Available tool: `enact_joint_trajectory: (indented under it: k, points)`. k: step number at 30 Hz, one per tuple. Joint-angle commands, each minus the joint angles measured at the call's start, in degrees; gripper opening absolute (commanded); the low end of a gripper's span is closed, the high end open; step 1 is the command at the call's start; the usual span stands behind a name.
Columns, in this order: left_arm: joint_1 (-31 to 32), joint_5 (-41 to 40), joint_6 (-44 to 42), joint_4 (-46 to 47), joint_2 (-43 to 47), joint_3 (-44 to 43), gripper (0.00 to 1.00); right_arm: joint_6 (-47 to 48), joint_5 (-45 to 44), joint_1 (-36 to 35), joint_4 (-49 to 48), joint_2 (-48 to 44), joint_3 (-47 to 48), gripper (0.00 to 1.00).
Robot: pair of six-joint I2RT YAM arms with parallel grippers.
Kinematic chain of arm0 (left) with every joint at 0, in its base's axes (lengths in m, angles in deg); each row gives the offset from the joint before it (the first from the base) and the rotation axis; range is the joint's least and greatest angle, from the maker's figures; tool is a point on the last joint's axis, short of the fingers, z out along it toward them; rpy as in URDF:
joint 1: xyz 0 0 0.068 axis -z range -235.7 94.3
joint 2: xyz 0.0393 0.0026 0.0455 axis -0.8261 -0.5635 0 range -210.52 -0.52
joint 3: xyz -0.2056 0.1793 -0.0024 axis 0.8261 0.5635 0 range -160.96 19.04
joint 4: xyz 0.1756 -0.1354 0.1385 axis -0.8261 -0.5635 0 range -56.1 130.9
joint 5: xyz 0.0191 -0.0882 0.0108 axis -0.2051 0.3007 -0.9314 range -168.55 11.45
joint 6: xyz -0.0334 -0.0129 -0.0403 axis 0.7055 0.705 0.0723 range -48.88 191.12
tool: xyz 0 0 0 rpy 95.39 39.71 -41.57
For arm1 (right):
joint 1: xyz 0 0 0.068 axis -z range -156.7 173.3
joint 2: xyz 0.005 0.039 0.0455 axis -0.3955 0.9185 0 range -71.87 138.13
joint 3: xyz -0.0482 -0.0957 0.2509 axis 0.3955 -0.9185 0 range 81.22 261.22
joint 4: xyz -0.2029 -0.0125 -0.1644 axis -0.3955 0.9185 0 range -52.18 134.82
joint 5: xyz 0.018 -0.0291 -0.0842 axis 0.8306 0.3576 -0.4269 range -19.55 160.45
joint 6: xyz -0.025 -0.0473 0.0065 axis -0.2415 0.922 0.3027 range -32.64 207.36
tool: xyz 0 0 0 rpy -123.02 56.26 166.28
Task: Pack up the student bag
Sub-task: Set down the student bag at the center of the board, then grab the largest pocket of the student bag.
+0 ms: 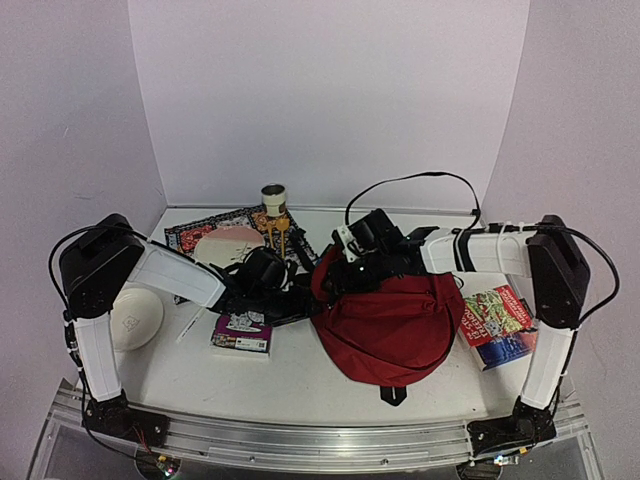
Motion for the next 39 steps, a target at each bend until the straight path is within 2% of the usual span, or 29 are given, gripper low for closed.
enact_joint_trajectory:
  k: [1,10,17,22,25,32,39]
  points:
    - [0.2,-2.3,0.6,2.0,2.4,0.8,0.63,-0.8,1.8,0.0,0.7,4.9,4.4,0.47]
    - [0.2,-3.5,1.3,2.5,2.4,1.7,0.62,-1.7,0.2,0.0,3.3,10.5,6.9,0.38]
    - [0.2,-3.3,1.3,3.0,1.2,0.9,0.62,-0.5,-3.8,0.0,7.7,9.9,6.4,0.39]
    - [0.2,-2.9,1.5,3.4,0.2,0.3,0.62,0.7,-3.0,0.0,9.5,10.7,7.1,0.41]
    - [0.2,-2.5,1.8,3.7,-0.4,-0.1,0.62,1.1,-0.6,0.0,9.7,11.5,7.6,0.33]
    - [0.2,-1.8,2.9,4.4,-1.4,-0.7,0.62,2.9,0.6,-0.1,8.8,7.4,7.5,0.01]
    - [0.2,-1.4,4.7,4.8,-2.8,-2.4,0.63,3.4,3.0,-0.1,2.8,0.0,2.5,0.00]
